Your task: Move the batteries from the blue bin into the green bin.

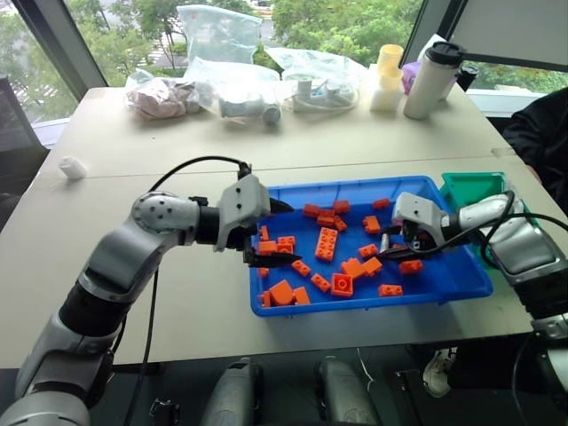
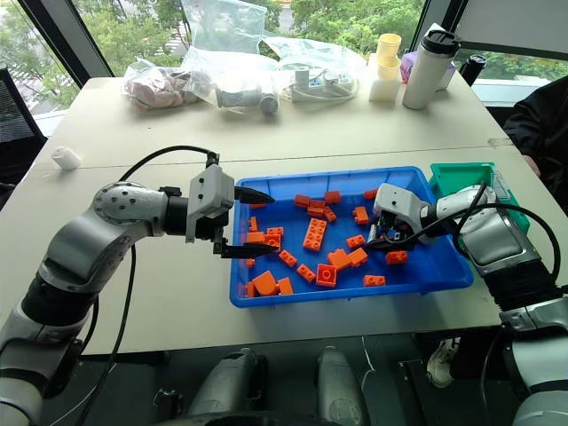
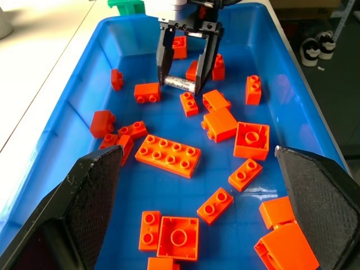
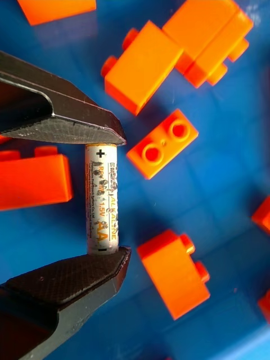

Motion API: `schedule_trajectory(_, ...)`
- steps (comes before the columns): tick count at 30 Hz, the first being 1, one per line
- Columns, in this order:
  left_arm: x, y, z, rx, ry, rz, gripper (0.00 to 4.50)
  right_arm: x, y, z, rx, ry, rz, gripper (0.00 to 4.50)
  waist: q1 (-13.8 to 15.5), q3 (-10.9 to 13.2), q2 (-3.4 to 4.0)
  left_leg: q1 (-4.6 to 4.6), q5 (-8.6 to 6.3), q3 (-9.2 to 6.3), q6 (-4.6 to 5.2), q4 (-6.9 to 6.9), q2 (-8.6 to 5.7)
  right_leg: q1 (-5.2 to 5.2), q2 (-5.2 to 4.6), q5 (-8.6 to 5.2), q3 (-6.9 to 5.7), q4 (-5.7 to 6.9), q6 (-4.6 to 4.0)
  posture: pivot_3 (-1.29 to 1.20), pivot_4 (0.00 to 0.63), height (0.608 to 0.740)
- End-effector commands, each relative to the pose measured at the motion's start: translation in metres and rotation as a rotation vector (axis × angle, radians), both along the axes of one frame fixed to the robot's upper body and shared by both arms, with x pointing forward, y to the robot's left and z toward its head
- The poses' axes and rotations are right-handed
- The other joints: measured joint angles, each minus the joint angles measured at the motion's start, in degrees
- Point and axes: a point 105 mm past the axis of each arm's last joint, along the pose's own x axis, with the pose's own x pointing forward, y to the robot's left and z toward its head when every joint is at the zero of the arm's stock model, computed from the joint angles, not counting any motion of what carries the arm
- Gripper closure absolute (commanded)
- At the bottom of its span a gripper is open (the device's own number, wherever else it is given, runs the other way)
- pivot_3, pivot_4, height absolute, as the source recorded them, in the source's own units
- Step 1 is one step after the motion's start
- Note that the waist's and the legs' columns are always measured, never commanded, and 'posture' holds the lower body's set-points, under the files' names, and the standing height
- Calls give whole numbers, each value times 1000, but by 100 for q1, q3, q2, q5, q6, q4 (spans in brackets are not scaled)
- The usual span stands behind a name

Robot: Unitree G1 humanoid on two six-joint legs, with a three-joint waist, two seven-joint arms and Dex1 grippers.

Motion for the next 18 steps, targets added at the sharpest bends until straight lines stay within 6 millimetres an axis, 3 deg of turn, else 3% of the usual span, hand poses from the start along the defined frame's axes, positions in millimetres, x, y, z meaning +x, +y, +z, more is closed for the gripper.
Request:
schedule_trajectory(1,2,-2,16,-79,-29,12,0,11,-25,66,119,-230,-173,2285,14,0,0,-1,0,0,0,0,-1,-1,-2,0,0,0,0,0,150,740)
schedule_trajectory(4,11,-8,22,-171,-17,37,0,13,-59,103,269,-387,-400,2285,18,0,0,-1,0,0,0,0,-1,0,-4,0,0,0,0,0,150,740)
schedule_trajectory(6,14,-16,28,-247,4,33,0,8,-87,112,304,-452,-546,2285,44,0,0,-1,0,-1,0,0,-1,0,-4,0,-1,1,0,0,150,740)
schedule_trajectory(11,23,-36,44,-365,-12,15,0,-7,-123,106,329,-498,-770,2285,105,-2,1,-1,0,3,0,2,-4,2,-5,1,1,2,1,0,150,740)
schedule_trajectory(16,23,-51,43,-366,-21,-38,0,-18,-147,87,298,-486,-917,2285,89,-6,7,0,0,8,0,0,-4,-1,1,1,5,4,1,0,150,740)
schedule_trajectory(18,27,-51,43,-369,-25,-26,0,-19,-148,79,278,-467,-920,1267,81,-6,7,0,0,8,0,1,-3,-1,2,1,5,6,1,0,150,740)
